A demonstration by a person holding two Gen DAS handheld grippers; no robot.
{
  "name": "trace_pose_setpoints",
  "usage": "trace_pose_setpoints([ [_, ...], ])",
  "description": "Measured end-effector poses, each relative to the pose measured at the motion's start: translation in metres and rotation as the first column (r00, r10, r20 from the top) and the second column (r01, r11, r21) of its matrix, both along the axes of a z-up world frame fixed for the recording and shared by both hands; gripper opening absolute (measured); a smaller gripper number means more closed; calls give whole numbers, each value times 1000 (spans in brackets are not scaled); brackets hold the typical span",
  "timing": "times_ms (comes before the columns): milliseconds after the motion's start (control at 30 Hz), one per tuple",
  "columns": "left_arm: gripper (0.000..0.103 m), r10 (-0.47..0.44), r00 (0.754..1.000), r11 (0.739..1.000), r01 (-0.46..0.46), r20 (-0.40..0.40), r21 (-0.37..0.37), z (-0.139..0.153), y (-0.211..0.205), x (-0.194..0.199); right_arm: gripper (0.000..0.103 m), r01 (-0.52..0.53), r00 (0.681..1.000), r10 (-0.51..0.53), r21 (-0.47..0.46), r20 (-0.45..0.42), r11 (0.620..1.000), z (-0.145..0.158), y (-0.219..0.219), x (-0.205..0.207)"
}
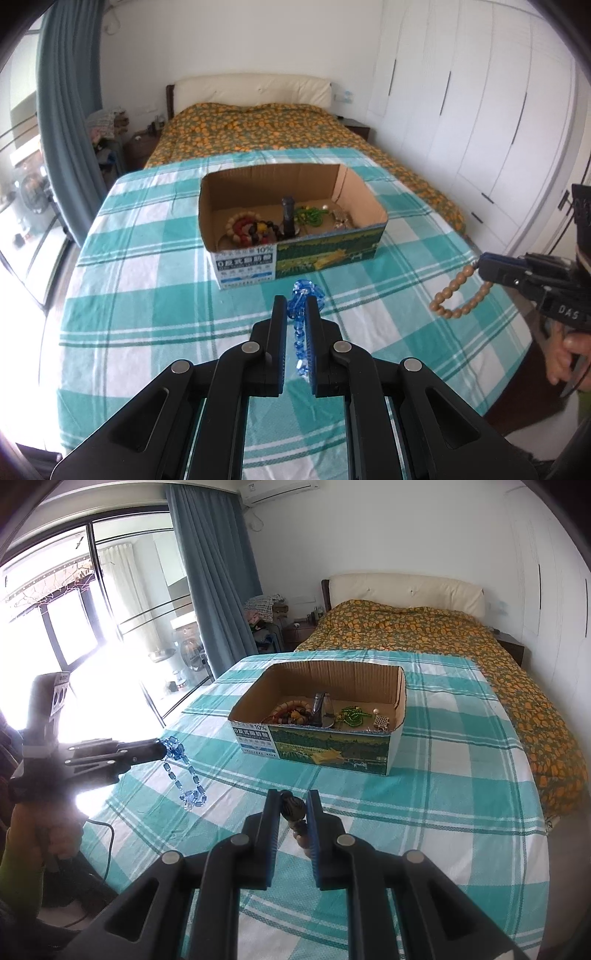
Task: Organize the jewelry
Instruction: 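Carry the blue bracelet and wooden bracelet into the box and open both tools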
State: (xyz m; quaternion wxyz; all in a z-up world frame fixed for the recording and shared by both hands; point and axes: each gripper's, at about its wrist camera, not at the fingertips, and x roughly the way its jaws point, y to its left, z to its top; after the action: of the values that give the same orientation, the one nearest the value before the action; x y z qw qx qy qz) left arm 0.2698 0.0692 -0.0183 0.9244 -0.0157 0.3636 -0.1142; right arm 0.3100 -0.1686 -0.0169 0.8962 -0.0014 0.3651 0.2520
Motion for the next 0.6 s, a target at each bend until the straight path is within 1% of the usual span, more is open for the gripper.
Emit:
trace_pose_setpoints([
  [133, 7, -8, 999, 999, 9, 43, -33, 32, 4, 27, 15, -16, 999, 15, 24, 35, 1000, 25, 4, 27],
  [233, 7, 9, 997, 1000, -8, 78, -19, 48, 4, 55, 15, -31, 997, 29, 28, 68, 999, 43, 14, 52],
  [367, 7, 20, 997, 1000, -18, 74, -23, 48, 2, 104, 15, -32, 995, 30, 21, 95, 999, 54, 29, 100],
  [433, 7, 27, 998, 1000, -26, 59, -16, 40, 1, 128, 15, -25, 997, 23, 22, 78, 999, 48, 34, 127],
  [500, 8, 32, 999, 999, -32, 34, -13, 25, -1, 152, 15, -24, 999, 24, 18, 39, 1000, 33, 39, 153],
  [600, 9, 41, 999, 999, -42, -16, -12, -3, -2, 179, 15, -25, 998, 26, 22, -49, 999, -1, 45, 190],
])
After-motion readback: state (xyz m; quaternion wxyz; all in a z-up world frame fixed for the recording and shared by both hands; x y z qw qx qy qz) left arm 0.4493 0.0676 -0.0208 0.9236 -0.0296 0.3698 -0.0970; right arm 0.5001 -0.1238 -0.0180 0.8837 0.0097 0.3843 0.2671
